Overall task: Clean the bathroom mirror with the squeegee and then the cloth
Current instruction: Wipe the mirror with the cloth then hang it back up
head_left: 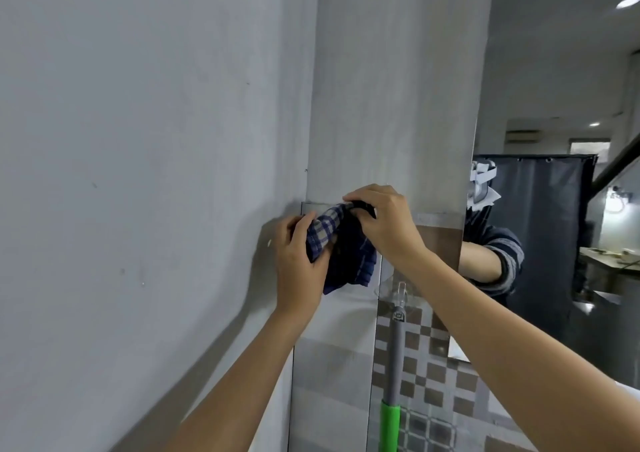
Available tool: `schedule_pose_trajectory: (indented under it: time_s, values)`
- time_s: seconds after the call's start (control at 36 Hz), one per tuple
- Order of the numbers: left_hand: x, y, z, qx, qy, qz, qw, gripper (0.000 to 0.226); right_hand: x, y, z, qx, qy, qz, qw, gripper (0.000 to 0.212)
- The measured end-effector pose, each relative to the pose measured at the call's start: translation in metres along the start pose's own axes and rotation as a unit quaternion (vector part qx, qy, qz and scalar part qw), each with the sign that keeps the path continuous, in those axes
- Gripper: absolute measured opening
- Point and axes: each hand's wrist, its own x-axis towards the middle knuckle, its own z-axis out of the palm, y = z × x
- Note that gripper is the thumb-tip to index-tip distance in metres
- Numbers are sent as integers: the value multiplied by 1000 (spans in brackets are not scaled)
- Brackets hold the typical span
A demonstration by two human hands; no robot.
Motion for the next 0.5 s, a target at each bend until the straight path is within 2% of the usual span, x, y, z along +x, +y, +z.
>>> schedule_pose_trajectory:
  time_s: [0.22,0.39,0.5]
  values:
    - [19,36,-34,-14,-66,0,998,36,7,-43,-34,-7,23,-22,999,27]
    - [11,70,-65,69,-69,70,993,33,-11,-67,-66,0,33,-16,999,24]
    - [-7,86,-80,-15,-161,80,984,32,-45,-74,-88,-4,19,19,1000,20]
